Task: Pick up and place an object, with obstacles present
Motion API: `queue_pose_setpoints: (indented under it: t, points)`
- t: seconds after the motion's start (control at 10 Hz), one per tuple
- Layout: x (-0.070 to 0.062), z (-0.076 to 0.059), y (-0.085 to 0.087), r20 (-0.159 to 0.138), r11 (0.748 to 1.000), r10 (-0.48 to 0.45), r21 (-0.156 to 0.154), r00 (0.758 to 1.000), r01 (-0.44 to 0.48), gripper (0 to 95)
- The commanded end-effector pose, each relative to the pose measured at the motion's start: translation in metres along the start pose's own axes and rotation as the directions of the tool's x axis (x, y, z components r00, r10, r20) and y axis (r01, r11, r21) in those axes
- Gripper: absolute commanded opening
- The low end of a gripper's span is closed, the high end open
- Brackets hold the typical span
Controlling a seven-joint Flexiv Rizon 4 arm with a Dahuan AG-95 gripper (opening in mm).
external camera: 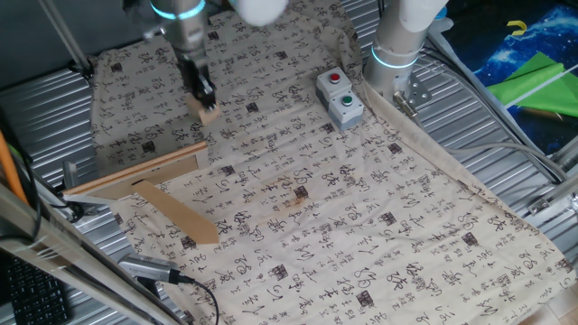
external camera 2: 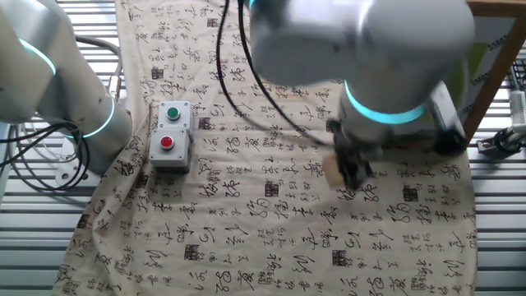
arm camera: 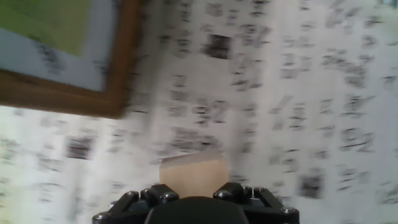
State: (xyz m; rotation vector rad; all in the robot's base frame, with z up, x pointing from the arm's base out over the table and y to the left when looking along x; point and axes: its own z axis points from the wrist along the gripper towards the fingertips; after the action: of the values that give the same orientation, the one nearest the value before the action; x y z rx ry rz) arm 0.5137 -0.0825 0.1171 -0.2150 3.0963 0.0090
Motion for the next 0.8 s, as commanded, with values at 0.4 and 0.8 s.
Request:
queue_pose_setpoints:
  t: [0.4, 0.8]
  points:
    - [0.015, 0.027, 0.123, 0.013, 0.992, 0.124, 0.001, 0.992, -0.124, 0.0]
    - [0.015, 0.029, 0.162, 0.015, 0.986, 0.165, 0.002, 0.986, -0.165, 0.0]
